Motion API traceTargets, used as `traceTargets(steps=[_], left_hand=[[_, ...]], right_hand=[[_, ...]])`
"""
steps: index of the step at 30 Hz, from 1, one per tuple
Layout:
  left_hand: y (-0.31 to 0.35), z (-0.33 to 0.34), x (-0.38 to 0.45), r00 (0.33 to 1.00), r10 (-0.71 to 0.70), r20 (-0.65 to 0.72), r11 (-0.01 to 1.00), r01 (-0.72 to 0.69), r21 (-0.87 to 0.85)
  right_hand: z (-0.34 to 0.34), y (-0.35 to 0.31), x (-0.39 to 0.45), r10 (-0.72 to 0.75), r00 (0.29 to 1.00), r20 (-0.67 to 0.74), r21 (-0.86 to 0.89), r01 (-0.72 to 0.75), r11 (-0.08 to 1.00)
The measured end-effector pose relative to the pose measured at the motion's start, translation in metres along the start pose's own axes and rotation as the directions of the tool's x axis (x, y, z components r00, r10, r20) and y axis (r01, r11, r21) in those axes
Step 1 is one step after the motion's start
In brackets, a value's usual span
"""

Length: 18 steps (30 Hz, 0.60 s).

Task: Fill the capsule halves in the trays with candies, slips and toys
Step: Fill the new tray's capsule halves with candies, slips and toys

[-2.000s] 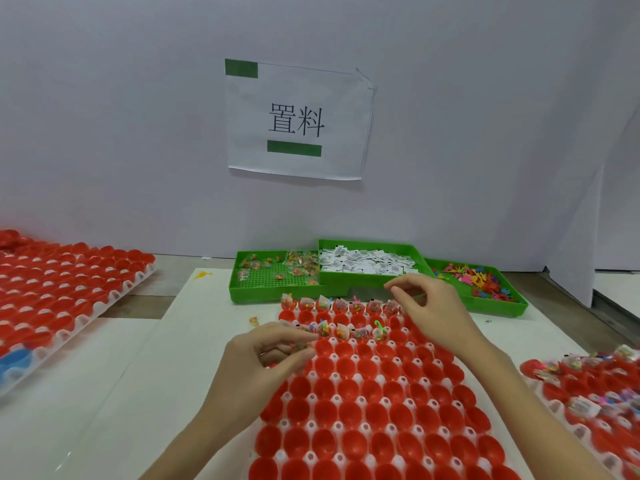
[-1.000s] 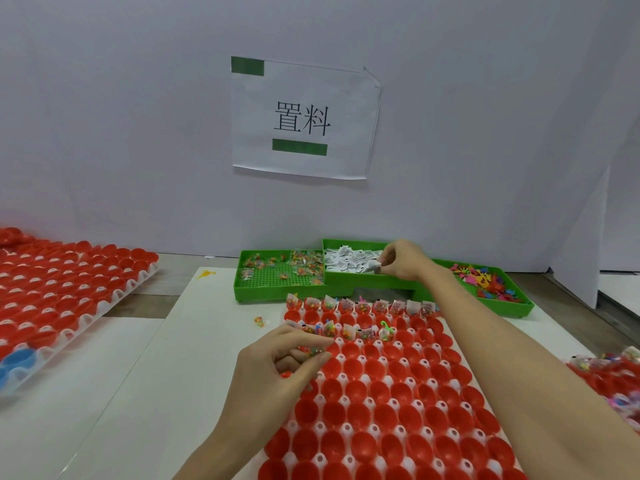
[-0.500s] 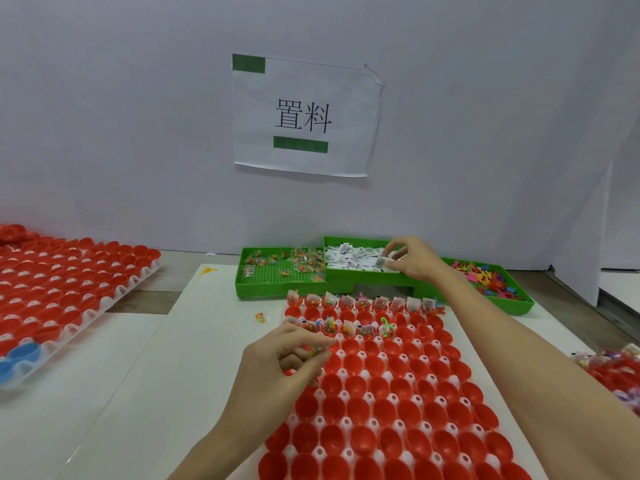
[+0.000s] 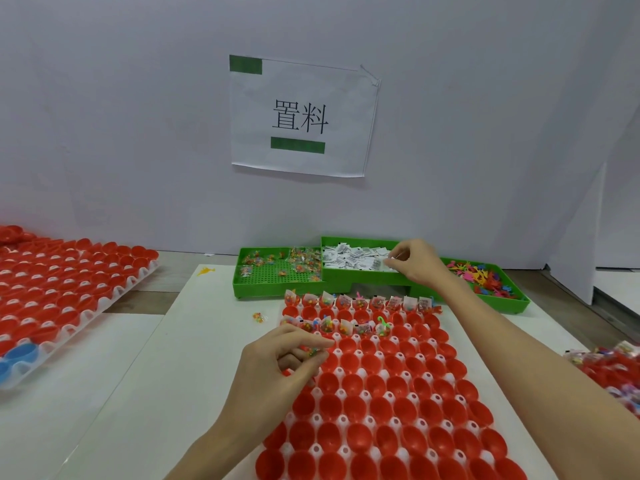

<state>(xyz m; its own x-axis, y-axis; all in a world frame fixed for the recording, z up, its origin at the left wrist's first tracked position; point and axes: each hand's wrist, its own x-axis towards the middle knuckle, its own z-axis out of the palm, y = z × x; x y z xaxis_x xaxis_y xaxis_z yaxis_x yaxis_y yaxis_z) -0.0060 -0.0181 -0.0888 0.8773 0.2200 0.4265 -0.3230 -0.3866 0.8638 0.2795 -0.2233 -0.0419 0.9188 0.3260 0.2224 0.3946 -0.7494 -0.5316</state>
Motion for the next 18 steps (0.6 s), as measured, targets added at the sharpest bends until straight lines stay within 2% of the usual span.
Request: traceTargets(steps=[11,14,18], left_hand=[[0.002,-0.003,0.001,1.000,-0.008,-0.010,1.000,0.008,-0.015],[0.003,-0.005,0.002,1.000,-0.027,-0.015,0.998,0.026,-0.055],[0.007,-0.007,0.003,0.997,-0.079,-0.010,0.990,0.078,-0.116]], right_hand=[[-0.002,0.001,-0.008,0.022,0.994,-0.104,0.097,-0.012,0.995],[-0.009,-0.007,-0.019,0.020,0.992,-0.124,0.222,0.008,0.975],[-0.019,-0.032,-0.053,-0.027,0.998,-0.064,0.370,0.049,0.928]])
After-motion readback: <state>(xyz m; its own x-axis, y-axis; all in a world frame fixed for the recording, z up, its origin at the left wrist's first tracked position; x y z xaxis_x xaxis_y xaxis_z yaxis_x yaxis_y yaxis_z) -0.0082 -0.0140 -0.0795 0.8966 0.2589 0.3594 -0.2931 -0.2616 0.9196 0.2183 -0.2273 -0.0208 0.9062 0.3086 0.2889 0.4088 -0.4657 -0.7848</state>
